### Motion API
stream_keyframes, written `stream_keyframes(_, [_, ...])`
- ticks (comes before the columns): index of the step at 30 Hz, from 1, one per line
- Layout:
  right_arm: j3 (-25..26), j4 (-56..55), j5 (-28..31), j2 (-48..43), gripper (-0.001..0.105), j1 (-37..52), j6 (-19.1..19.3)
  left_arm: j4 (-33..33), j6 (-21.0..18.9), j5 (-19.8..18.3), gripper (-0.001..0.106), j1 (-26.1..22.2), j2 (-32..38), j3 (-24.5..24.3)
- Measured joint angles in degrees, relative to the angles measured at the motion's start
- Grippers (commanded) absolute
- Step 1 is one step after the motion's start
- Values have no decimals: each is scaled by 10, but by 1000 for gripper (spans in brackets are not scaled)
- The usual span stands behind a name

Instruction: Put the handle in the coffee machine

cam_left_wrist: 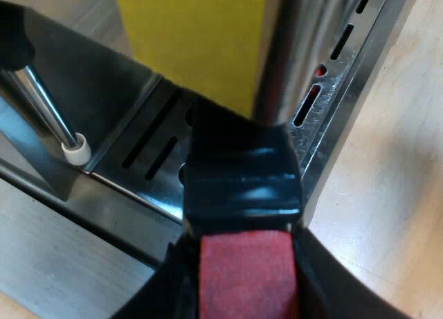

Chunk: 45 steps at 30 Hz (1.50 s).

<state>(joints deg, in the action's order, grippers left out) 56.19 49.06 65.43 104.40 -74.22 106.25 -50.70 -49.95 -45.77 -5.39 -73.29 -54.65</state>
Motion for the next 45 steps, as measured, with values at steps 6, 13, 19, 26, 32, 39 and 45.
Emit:
stream_keyframes(6, [0,-6,-1,0,90,5,0,-2,-1,0,0,0,0,0])
stream_keyframes(13, [0,-47,-9,0,37,20,0,-2,-2,-1,0,0,0,0])
stream_keyframes(19, [1,-95,-76,0,35,52,-23,-2,-2,-1,0,0,0,0])
stream_keyframes(26, [1,-120,-144,0,35,98,-82,-2,-2,-1,0,0,0,0])
stream_keyframes(32, [2,-69,-176,46,35,120,-85,-3,-2,-1,0,0,0,0])
stream_keyframes(39, [2,26,-181,100,35,122,-85,-3,-2,-1,0,0,0,0])
stream_keyframes(45, [6,96,-228,132,35,156,-60,-3,-2,-1,0,0,0,0])
